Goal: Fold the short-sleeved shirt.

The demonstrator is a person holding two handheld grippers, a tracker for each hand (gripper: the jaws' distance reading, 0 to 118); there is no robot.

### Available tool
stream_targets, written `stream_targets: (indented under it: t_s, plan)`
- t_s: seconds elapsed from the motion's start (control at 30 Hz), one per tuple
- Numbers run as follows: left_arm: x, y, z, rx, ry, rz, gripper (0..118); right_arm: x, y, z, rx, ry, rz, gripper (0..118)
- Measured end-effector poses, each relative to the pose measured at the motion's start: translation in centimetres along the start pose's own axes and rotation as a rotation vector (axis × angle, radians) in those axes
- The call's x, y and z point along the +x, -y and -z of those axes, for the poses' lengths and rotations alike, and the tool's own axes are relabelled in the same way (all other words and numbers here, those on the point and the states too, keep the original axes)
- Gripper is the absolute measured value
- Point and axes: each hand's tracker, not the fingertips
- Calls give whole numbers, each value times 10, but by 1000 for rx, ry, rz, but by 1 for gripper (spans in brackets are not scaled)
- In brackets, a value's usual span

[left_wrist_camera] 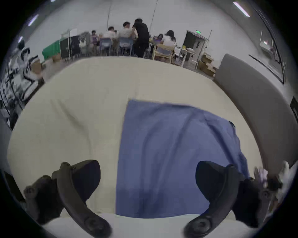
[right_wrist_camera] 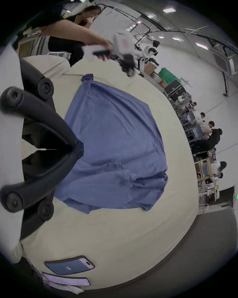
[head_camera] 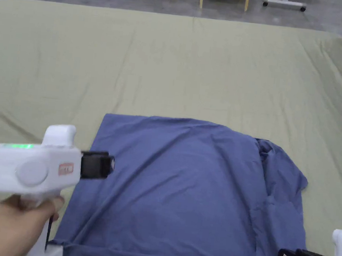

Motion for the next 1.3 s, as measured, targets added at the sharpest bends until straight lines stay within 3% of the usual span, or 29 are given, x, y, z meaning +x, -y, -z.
stream_targets:
  t_s: [0.13,0.23,0.27,0.43,0.5,0.57,0.6,0.63,0.67,0.7,0.73,0.8,0.87,0.9,1.03,1.1,1.13,1.2,1.27,1.3]
  plan:
    - [-11,-60,107,-155,-70,-17,118,9,1,-3,-5,4,18,3]
    - [-15,-90,178,-217,-178,60,118,21,2,-5,-20,47,37,3]
    - [1,-84,188,-208,-235,96,118,25,3,-6,-23,55,43,3]
    - [23,-76,237,-297,-223,140,114,54,-8,-8,-41,102,70,3]
    - [32,-68,231,-272,-140,167,84,67,-24,-2,-52,132,61,3]
    - [45,-64,220,-242,-198,237,58,80,-50,10,-34,151,67,3]
    - [47,-65,213,-246,-181,234,38,86,-66,18,-24,152,66,3]
    - [35,-70,204,-229,-194,235,1,91,-86,28,-16,148,54,3]
    - [26,-73,196,-218,-194,214,1,94,-106,42,-7,141,24,3]
    - [13,-77,184,-194,-53,82,1,98,-129,57,-3,146,-7,3]
    - [5,-79,172,-180,-19,13,1,101,-152,74,-5,151,-55,25]
    - [-2,-81,152,-177,-65,-7,1,108,-195,111,-33,172,-106,118]
    - [-2,-81,135,-177,-66,24,1,122,-231,157,-100,206,-65,113]
    - [-19,-94,142,-185,-70,34,1,122,-248,162,-44,208,-51,115]
    - [-24,-93,135,-203,-77,17,1,132,-269,227,-182,350,-74,115]
    - [-23,-92,136,-217,-93,32,1,128,-263,248,-241,417,-126,113]
    - [-23,-90,136,-221,-100,31,1,126,-260,254,-239,439,-150,98]
    - [-26,-87,139,-236,-100,5,1,125,-255,256,-236,419,-154,57]
    - [-27,-83,141,-244,-107,-7,1,119,-254,253,-216,411,-158,33]
    - [-28,-81,141,-244,-106,-10,1,113,-254,249,-215,403,-175,3]
